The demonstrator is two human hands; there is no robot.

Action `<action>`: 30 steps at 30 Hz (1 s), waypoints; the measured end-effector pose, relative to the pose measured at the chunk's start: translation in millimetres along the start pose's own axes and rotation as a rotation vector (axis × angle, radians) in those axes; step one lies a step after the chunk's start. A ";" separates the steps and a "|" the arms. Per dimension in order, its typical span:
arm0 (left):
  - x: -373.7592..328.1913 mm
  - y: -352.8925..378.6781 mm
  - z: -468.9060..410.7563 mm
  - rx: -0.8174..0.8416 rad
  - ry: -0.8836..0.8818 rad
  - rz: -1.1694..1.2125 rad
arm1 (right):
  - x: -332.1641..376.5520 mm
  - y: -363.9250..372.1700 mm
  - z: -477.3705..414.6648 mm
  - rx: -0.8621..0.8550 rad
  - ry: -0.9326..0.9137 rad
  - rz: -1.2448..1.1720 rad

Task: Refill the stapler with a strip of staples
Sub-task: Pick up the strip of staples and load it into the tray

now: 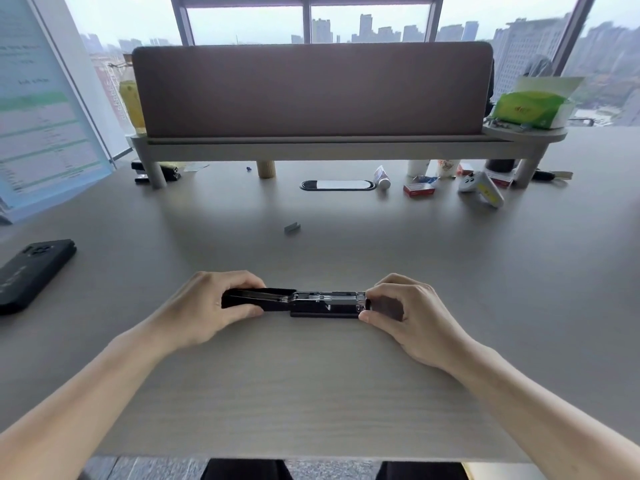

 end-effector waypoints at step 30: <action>9.5 -15.1 -180.9 -0.133 -0.343 -0.152 | -44.2 -16.8 -68.8 0.123 0.183 0.299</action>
Point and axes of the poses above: each hand's wrist, its own z-axis away from the middle knuckle, its own y-axis out of the palm, x = y × z, the point moved 3 cm from there along -z, towards the middle knuckle, and after that the axes turned 15 degrees about x, right-handed, at the moved point
